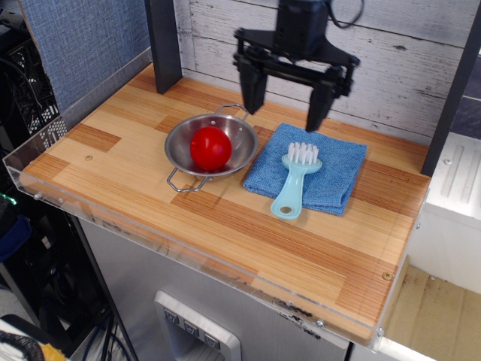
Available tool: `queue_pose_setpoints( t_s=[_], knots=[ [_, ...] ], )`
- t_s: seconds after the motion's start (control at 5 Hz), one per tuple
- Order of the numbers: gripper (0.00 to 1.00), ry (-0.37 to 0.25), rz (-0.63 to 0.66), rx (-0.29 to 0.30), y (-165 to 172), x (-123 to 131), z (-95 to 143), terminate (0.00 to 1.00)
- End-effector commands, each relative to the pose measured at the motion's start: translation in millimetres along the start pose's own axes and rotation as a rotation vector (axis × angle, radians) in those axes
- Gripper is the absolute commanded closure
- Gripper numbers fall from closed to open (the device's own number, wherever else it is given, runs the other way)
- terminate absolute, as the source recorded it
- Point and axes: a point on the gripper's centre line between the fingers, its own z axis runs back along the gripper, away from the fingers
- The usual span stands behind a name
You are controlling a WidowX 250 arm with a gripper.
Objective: Place the brush on top of blue cloth.
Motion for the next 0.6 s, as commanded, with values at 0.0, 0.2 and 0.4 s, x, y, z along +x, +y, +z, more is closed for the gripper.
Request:
queue_pose_setpoints(
  t_s=[0.0, 0.2, 0.4],
  knots=[
    [0.0, -0.022, -0.028, -0.052, 12.0, -5.1, 21.2, 0.0],
    [0.0, -0.022, -0.028, -0.052, 12.0, -5.1, 21.2, 0.0],
    [0.0, -0.022, -0.028, -0.052, 12.0, -5.1, 21.2, 1.0]
  ],
)
